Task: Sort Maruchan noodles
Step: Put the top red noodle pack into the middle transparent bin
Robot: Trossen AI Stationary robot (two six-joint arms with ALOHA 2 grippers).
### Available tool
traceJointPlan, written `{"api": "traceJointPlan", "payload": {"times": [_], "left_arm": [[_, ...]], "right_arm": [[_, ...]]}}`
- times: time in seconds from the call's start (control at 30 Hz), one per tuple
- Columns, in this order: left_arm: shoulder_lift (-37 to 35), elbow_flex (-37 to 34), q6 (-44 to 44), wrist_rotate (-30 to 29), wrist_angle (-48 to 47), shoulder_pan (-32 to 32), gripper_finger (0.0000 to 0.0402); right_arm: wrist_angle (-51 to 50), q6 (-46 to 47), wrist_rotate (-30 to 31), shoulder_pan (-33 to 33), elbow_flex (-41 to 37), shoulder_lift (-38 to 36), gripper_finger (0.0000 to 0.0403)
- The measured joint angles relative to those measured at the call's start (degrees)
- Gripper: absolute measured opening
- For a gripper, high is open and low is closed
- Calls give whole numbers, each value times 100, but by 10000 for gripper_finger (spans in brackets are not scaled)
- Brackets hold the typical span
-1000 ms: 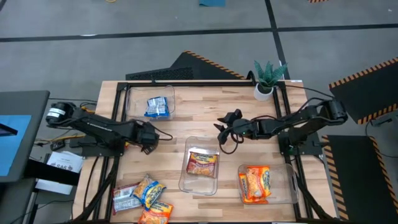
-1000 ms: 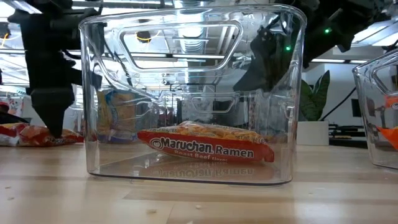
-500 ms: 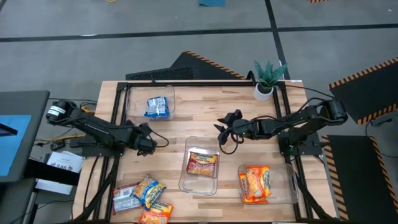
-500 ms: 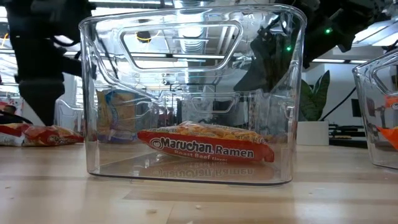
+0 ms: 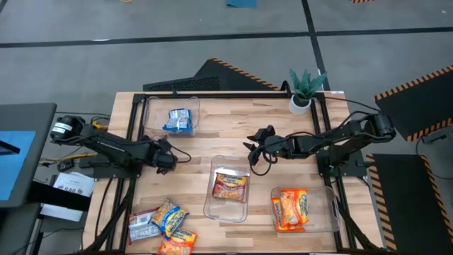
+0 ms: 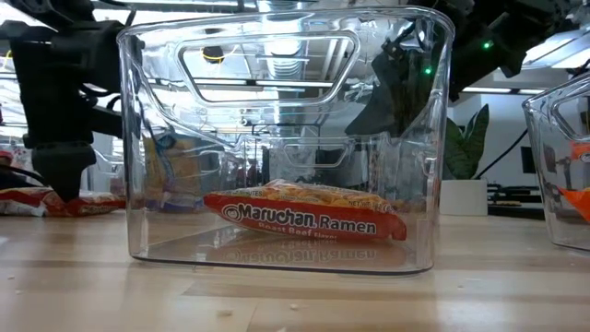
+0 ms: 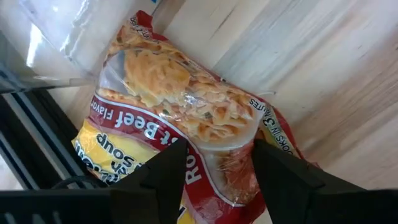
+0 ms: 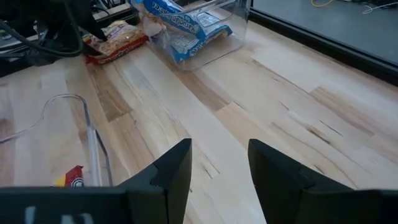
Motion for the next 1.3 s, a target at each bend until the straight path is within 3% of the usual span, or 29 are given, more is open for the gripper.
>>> {"api": "traceJointPlan", "payload": {"times": [0.1, 0.23, 0.3, 0.6, 0.83, 1.3], "left_arm": [[8, 66, 46, 154, -3, -6, 132], [8, 199, 282, 513, -89, -143, 40], [9, 259, 344, 555, -132, -267, 13], [25, 569, 475, 762, -301, -1097, 0], [27, 842, 707, 391, -295, -1526, 0], [23, 1003, 943, -27, -320, -1669, 0]], "right_arm": [[-7, 2, 2, 0, 0, 0, 182], [-11, 2, 2, 2, 0, 0, 182], [-11, 0, -5, 2, 0, 0, 182], [-9, 4, -68, 2, 0, 0, 182], [-7, 9, -70, 2, 0, 0, 182], [-4, 4, -74, 2, 0, 0, 182]]}}
